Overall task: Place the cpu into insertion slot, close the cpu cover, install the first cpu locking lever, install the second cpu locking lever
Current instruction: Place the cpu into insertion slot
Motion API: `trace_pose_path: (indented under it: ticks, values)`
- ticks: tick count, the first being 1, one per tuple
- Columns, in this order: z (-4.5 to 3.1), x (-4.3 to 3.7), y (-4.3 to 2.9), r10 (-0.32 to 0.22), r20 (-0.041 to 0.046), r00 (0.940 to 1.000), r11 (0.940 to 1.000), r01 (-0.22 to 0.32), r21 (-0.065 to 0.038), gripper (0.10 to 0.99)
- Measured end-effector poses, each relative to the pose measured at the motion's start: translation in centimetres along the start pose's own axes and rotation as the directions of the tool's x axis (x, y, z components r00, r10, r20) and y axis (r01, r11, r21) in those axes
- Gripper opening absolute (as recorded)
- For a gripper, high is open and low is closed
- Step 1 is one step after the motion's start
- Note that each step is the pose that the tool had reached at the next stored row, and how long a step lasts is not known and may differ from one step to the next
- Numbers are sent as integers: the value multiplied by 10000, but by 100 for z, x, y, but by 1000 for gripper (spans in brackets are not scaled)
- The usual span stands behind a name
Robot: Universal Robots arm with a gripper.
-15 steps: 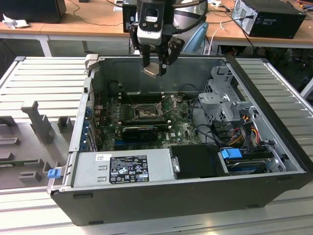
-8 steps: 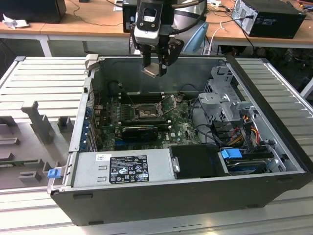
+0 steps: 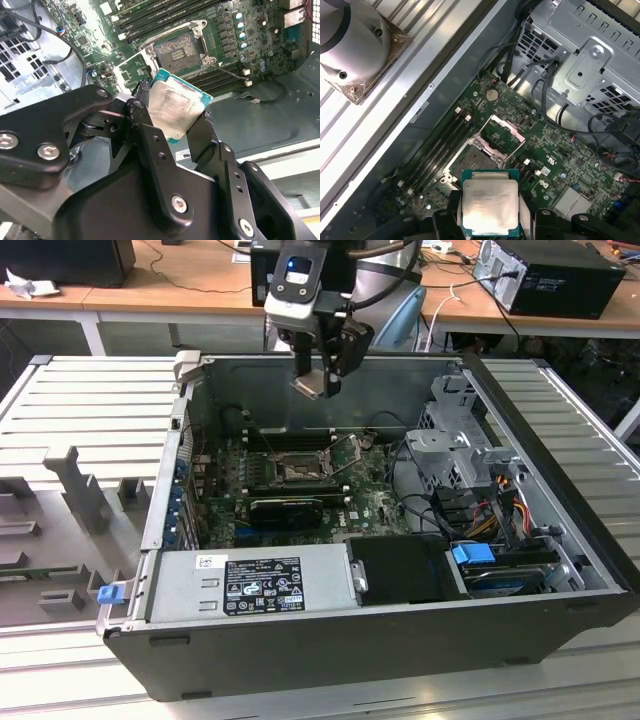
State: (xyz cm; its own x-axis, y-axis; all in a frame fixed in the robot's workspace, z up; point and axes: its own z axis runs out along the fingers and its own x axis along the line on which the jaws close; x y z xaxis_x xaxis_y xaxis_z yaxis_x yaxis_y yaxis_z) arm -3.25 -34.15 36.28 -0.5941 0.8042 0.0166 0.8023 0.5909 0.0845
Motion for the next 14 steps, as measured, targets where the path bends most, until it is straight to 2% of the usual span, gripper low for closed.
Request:
trace_pose_path:
  ticks: [4, 6, 9, 11, 14]
  values:
    - [1, 0, 0, 418, 35, 9991, 9991, -418, -8, 541]
    - [2, 0, 0, 794, 67, 9968, 9968, -794, -16, 541]
    - [2, 0, 0, 1189, 99, 9929, 9929, -1189, -24, 541]
    - [2, 0, 0, 1632, 129, 9865, 9866, -1632, -26, 541]
    - [2, 0, 0, 1894, 144, 9818, 9819, -1893, -23, 541]
